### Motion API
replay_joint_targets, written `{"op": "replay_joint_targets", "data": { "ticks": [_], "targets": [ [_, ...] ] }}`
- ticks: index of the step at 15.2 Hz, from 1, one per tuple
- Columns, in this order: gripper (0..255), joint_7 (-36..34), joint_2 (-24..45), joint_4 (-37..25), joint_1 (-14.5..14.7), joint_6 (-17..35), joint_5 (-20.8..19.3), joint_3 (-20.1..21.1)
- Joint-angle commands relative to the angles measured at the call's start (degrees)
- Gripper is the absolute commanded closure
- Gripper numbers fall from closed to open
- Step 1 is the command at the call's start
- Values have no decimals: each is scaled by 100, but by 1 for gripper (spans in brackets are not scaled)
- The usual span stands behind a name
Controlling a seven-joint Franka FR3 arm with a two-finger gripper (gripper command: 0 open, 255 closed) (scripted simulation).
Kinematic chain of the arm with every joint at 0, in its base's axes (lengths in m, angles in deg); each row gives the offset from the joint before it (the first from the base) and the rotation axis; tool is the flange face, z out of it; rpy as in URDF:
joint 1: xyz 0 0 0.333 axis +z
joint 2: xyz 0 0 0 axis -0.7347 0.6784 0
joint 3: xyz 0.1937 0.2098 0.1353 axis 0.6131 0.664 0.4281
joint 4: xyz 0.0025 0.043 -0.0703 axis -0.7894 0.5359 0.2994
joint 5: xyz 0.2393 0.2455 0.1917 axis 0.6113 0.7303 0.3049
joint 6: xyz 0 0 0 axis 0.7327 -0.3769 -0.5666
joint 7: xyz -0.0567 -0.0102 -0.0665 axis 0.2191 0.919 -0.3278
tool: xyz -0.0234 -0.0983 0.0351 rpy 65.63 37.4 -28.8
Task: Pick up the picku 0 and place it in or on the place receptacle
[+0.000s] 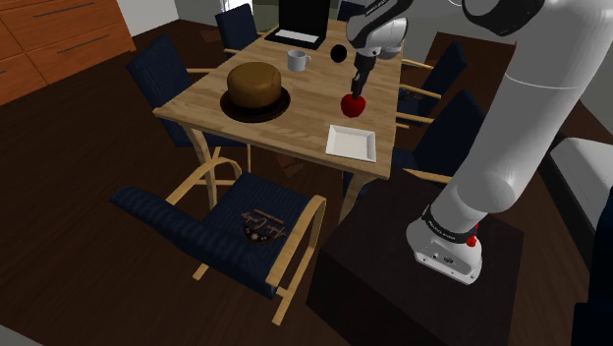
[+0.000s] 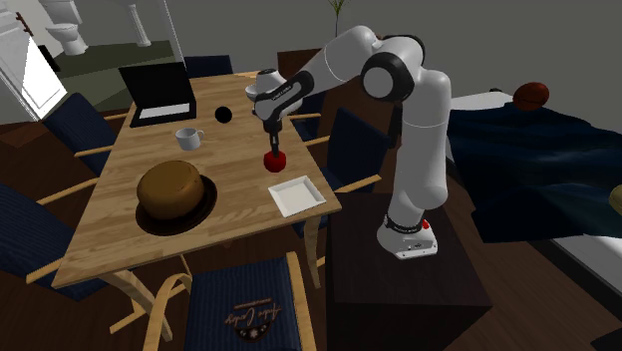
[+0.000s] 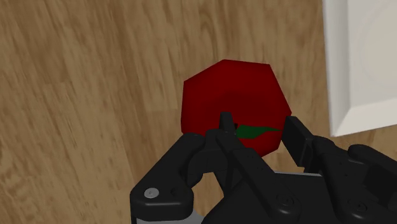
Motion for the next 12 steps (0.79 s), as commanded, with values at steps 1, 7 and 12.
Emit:
{"op": "replay_joint_targets", "data": {
  "ticks": [1,7,12],
  "targets": [
    [255,-38,-98,-78,11,-159,-70,-23],
    [255,-151,-336,-292,48,-576,-235,-57],
    [255,-227,-502,-506,69,-930,-345,-72]
  ]
}}
